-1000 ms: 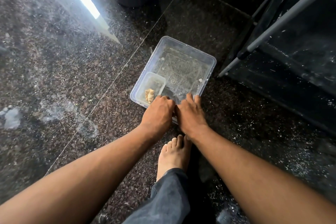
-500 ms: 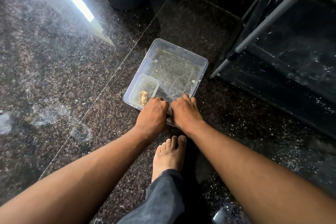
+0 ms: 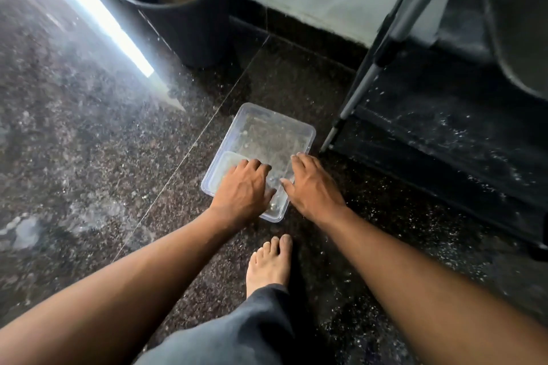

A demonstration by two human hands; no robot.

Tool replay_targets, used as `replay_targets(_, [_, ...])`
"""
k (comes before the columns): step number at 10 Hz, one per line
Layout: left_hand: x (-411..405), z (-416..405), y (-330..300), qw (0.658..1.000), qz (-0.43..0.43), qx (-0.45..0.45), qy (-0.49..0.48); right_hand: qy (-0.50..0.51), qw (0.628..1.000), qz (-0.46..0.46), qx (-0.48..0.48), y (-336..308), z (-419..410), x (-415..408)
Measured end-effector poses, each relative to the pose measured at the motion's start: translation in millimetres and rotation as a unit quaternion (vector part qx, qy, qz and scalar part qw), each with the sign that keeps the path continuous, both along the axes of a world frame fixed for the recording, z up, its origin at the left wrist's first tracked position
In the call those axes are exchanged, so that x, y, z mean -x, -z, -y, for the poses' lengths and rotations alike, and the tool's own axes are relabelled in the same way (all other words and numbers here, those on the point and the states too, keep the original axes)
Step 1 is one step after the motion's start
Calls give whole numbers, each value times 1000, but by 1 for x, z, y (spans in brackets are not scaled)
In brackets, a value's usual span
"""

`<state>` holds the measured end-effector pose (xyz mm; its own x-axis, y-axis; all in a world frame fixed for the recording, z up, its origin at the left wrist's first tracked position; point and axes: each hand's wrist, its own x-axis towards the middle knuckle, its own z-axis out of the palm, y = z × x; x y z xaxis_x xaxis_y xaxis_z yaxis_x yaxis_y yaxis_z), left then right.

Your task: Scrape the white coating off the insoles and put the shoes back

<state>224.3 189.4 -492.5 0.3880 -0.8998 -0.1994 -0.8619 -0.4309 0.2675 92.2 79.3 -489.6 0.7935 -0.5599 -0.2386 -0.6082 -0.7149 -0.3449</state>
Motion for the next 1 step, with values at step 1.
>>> replay_targets(1, [12,3,-30,999,25,-28,27,28,999,-19,4,-20,2,12])
